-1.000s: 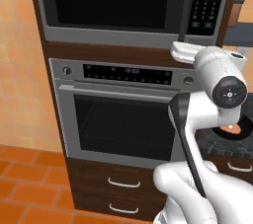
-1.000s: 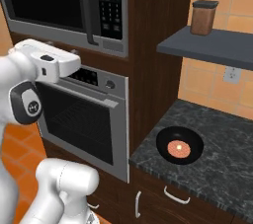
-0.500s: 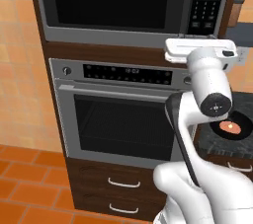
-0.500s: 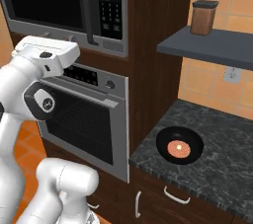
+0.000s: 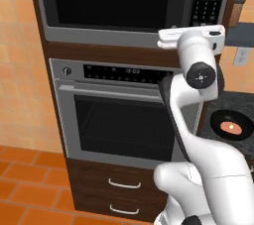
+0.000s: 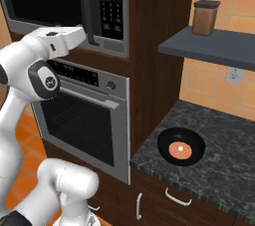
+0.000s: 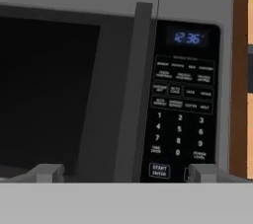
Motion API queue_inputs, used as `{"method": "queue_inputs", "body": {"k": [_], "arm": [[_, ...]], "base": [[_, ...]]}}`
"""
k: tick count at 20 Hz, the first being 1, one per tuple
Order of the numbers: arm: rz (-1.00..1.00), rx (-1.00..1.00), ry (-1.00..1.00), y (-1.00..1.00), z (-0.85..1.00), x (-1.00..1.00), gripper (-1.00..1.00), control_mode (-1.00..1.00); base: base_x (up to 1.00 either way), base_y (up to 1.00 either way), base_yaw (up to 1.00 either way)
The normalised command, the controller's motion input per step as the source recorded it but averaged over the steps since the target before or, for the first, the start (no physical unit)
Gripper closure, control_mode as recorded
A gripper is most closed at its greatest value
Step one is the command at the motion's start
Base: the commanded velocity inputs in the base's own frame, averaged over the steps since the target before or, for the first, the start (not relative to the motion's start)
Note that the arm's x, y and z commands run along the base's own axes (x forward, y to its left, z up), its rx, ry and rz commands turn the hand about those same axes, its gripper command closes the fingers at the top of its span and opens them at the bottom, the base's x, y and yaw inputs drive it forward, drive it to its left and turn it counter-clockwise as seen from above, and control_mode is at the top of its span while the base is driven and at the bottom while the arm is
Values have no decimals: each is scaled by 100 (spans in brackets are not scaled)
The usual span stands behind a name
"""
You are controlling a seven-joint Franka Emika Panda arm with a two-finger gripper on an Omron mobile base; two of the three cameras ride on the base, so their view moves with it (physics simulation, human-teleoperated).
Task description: Open the microwave, place the bowl with waffle inside the microwave, then close the microwave door and turn it on.
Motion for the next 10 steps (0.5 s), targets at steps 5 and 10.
{"method": "queue_inputs", "body": {"k": [5,10], "arm": [[-10,0,0,-8,-1,36,-100,-100],[-11,7,1,-28,-4,52,-100,-100]], "base": [[0,0,0],[0,0,0]]}}
